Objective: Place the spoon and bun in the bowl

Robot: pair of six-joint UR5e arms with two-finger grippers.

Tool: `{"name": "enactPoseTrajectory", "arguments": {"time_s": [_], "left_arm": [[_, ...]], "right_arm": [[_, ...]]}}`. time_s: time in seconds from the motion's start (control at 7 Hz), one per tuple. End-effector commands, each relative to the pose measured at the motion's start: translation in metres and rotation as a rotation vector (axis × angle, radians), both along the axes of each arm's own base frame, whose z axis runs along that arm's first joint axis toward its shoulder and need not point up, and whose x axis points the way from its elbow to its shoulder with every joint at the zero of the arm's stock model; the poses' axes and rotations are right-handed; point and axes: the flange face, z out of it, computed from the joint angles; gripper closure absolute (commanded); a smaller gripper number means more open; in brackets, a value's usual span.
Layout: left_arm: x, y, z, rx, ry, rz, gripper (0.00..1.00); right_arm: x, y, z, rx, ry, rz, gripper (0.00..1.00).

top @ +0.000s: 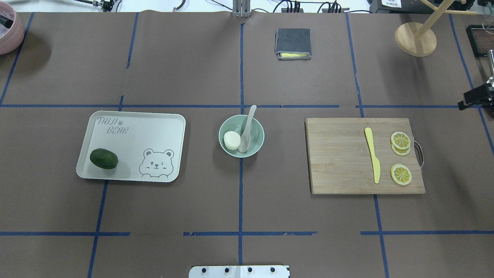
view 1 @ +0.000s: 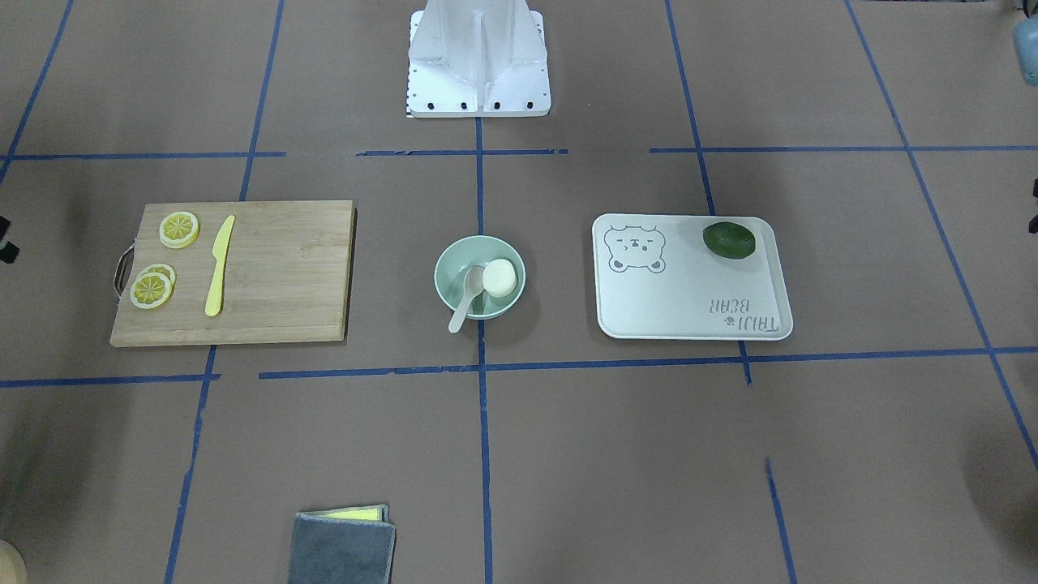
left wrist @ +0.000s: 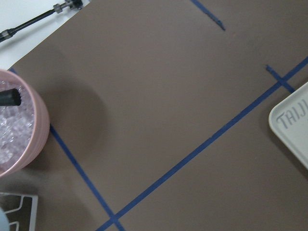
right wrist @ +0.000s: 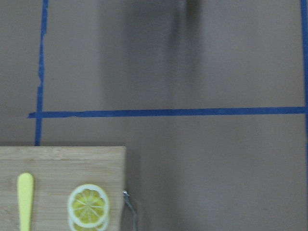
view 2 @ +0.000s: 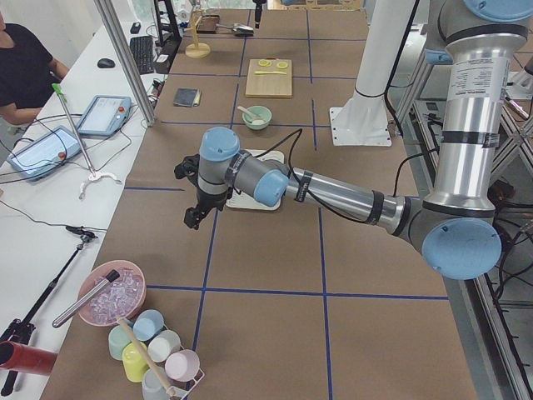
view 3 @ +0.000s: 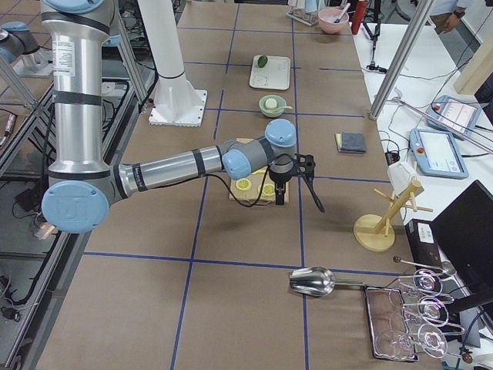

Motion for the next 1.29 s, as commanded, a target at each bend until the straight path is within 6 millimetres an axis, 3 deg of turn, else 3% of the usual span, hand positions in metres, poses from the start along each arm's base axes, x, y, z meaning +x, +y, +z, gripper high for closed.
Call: {"name": "enactPoseTrajectory", "arguments": {"time_s": [0.0, 0.14, 0.57, 0.86, 1.14], "left_arm": [[-0.032, 0.025, 0.042, -0.154, 0.050, -0.030, 0.01], [-0.031, 0.030, 0.047, -0.231, 0.056, -0.034, 0.00], [-0.031, 0.035, 0.057, -0.328, 0.073, -0.100, 0.00], [-0.030, 0.034, 0.056, -0.322, 0.078, -0.099, 0.00], [-0.030, 0.034, 0.056, -0.326, 0.079, -0.102, 0.00]], "right_arm": [[0.092, 0.026, 0.045, 0.021, 0.045, -0.070, 0.00], [0.113, 0.030, 0.052, 0.025, 0.056, -0.131, 0.00], [0.111, 0.029, 0.049, 0.001, 0.018, -0.116, 0.00], [0.112, 0.030, 0.035, -0.037, 0.014, -0.051, 0.00], [0.113, 0.034, 0.043, -0.055, 0.032, -0.052, 0.00]]}}
